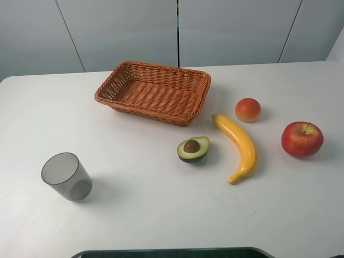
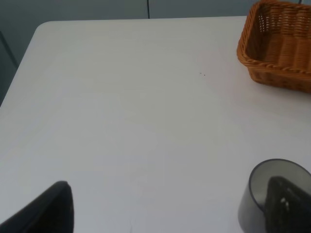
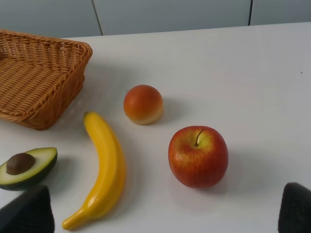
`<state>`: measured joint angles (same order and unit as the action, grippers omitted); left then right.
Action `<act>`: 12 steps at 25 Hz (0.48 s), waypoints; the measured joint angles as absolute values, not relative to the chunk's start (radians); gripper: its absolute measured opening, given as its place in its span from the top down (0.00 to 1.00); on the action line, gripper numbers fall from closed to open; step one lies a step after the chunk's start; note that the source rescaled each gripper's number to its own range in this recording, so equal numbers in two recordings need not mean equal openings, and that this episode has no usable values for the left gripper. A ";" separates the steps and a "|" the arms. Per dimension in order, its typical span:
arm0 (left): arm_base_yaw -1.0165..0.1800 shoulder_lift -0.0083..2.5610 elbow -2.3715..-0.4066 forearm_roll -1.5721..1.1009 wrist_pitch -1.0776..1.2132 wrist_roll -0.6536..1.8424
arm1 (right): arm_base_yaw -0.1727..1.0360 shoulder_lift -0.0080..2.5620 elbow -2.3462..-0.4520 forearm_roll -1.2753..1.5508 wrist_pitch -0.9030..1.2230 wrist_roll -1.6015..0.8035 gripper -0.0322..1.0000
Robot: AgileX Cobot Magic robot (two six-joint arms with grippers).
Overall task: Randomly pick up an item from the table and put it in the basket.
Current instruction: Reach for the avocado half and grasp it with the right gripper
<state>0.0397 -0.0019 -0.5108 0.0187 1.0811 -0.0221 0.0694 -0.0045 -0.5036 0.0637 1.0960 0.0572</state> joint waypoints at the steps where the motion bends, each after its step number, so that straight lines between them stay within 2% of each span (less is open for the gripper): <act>1: 0.040 -0.002 -0.511 0.019 1.081 -0.022 | 0.069 -0.004 -0.504 0.064 1.096 0.057 0.00; 12: 0.040 -0.002 -0.511 0.019 1.081 -0.022 | 0.069 -0.004 -0.504 0.064 1.096 0.057 0.00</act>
